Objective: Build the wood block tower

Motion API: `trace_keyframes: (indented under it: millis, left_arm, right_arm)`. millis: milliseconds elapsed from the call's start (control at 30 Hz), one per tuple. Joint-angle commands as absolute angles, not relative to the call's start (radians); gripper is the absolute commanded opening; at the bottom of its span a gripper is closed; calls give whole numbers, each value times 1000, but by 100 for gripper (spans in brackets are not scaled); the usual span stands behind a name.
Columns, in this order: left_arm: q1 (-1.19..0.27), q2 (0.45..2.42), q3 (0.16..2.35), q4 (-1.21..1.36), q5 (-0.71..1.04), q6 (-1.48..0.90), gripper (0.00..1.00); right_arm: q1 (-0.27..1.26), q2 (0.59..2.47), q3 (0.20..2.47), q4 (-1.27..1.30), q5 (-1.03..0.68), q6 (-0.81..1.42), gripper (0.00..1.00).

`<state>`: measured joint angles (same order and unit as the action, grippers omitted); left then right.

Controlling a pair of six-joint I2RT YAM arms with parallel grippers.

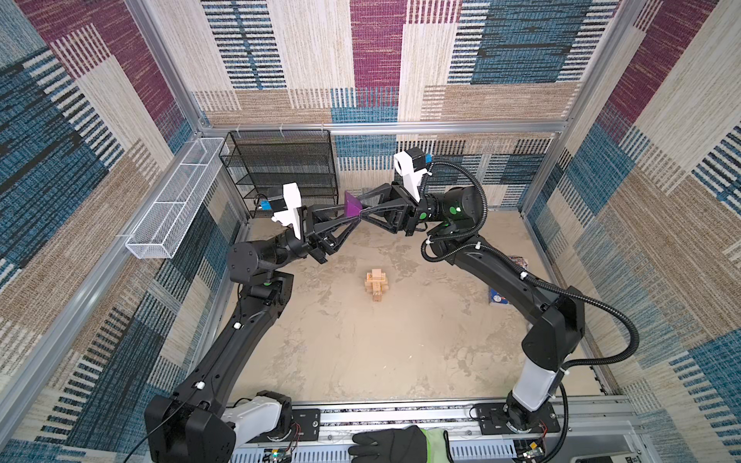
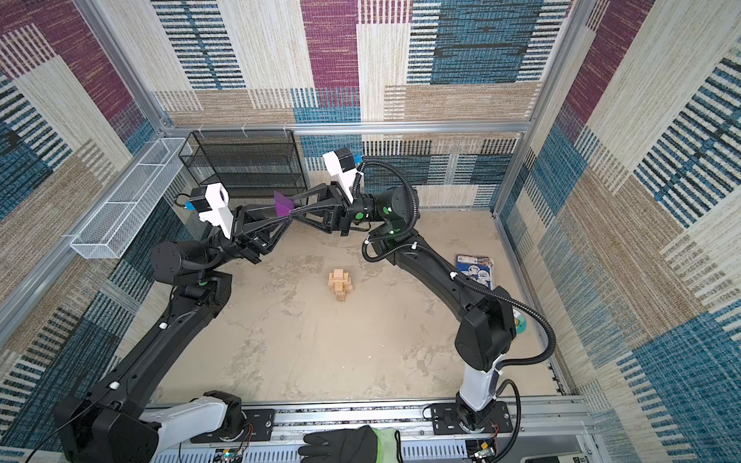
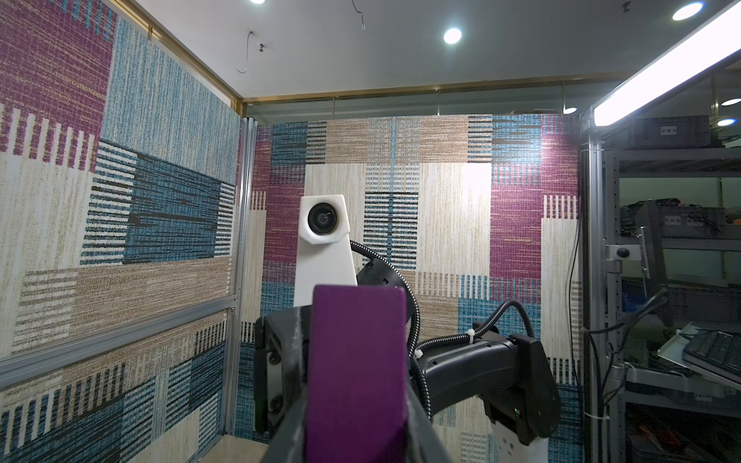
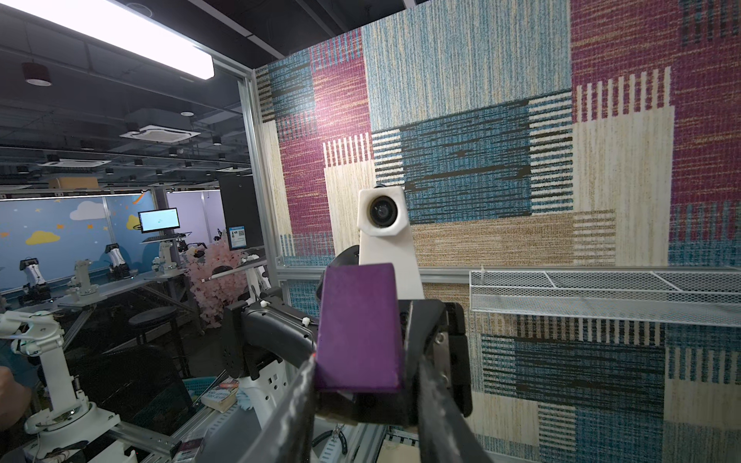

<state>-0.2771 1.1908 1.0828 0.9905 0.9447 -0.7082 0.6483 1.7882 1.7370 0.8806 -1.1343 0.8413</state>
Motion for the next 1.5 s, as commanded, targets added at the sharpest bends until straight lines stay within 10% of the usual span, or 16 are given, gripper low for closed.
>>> trace_keyframes:
  millis: [0, 233, 800, 1133, 1467]
  left_arm:
    - [-279, 1194, 1083, 965, 927, -707, 0]
    - [-279, 1192, 1075, 965, 902, -706, 0]
    - [-279, 1180, 1032, 968, 854, -697, 37]
    - [-279, 1174, 1053, 935, 888, -674, 2]
    - [-279, 1174, 1059, 933, 902, -670, 0]
  right_arm:
    - [663, 1775, 1743, 808, -1173, 784, 13]
    - [669, 1734, 1715, 731, -1120, 682, 0]
    - [670, 1666, 1651, 702, -1037, 605, 0]
    - [672, 1681, 1666, 695, -1085, 622, 0]
    - [679, 1692, 1694, 606, -1129, 585, 24]
